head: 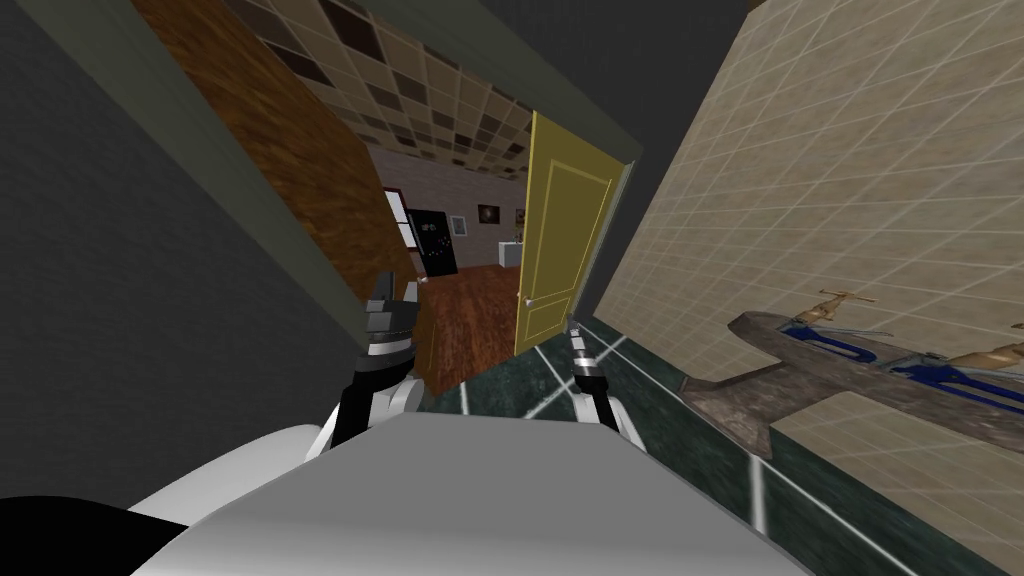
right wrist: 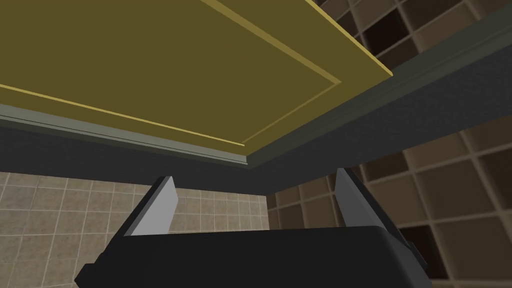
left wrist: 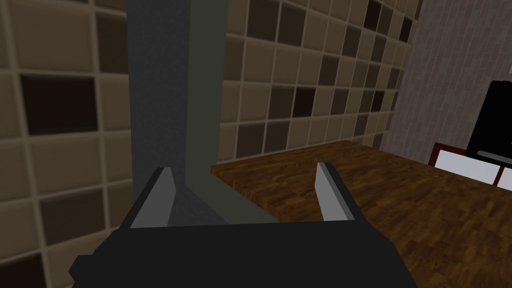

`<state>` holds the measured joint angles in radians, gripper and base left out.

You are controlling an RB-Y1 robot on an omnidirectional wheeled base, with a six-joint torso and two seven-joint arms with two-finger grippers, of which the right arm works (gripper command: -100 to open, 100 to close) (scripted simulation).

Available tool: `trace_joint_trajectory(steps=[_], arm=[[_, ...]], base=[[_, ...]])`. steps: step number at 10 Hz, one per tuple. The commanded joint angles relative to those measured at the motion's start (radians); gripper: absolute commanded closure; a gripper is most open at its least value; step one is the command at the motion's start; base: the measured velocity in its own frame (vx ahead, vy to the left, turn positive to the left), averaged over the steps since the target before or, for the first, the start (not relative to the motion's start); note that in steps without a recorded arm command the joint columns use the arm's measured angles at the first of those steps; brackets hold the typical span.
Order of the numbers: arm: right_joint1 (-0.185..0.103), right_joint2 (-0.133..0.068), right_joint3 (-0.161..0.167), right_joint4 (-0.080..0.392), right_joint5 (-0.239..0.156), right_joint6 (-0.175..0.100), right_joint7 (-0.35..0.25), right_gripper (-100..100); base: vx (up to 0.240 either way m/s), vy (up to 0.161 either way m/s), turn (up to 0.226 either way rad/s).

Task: Push the door open

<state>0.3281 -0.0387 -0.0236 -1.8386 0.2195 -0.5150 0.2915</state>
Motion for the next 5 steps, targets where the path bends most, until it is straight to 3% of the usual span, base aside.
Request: trace_joint_trajectory(steps=[1,5], arm=[[-0.018,-0.004,0.002,0.050,0.010,-0.018,0.035,-100],[-0.057,-0.015,0.012,0.157,0.035,-0.052,0.123,-100]], base=[[0.049,-0.023,0.013],[0.077,-0.039,0.020]])
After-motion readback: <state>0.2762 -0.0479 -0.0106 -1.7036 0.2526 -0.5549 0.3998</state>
